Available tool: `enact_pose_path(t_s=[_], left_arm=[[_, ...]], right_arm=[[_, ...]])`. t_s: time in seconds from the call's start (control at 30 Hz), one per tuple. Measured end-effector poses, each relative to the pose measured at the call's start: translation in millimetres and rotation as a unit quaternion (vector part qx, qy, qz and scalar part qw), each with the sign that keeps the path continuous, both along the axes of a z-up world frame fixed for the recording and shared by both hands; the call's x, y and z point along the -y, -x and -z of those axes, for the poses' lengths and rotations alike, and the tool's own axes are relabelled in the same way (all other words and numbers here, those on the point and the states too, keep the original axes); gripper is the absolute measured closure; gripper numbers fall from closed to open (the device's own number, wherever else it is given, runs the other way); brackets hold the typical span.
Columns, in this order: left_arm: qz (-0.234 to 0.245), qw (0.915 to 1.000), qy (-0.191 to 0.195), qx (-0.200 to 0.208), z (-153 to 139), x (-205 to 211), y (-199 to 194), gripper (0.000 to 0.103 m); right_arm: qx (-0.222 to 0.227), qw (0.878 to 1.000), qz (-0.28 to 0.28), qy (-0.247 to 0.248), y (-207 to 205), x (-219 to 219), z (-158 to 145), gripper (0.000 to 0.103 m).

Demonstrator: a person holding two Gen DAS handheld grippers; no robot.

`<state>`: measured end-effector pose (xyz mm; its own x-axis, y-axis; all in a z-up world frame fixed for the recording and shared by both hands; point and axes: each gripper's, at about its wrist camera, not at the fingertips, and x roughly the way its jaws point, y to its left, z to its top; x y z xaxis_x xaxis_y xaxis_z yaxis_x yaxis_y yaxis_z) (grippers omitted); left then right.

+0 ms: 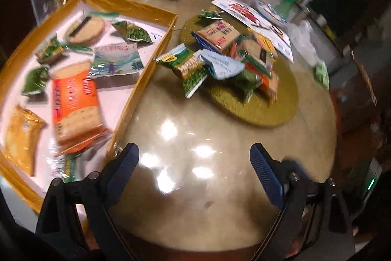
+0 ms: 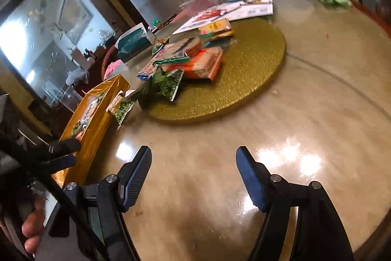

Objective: Organize snacks
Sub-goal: 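Grasp green garlic pea bag with left gripper while right gripper approaches white sachet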

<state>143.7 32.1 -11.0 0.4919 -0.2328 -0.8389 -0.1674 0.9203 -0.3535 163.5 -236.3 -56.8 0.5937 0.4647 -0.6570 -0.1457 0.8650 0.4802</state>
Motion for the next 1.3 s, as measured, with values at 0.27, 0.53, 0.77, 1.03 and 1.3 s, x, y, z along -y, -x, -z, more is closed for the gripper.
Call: enact_pose_path(t_s=[0.27,0.53,0.77,1.03,1.3], left_arm=[[-0.097,0.9949,0.020,-0.022,10,-18,-70,0.020],[-0.118,0.9901,-0.046,-0.060,23,-6,-119,0.046],[-0.094,0.9904,-0.076,-0.068,32,-3,-104,0.068],[0.012,0.9929,-0.112,-0.037,30,23,-25,0.069],[0.073,0.9868,-0.144,-0.015,30,31,46,0.069]], right_arm=[[0.020,1.000,0.002,0.008,5,3,0,0.035],[0.018,1.000,-0.004,-0.004,4,4,1,0.035],[0.016,1.000,-0.009,-0.006,4,3,2,0.035],[0.007,1.000,-0.019,-0.003,2,-2,2,0.035],[0.004,0.995,-0.103,-0.011,-17,-29,-17,0.035]])
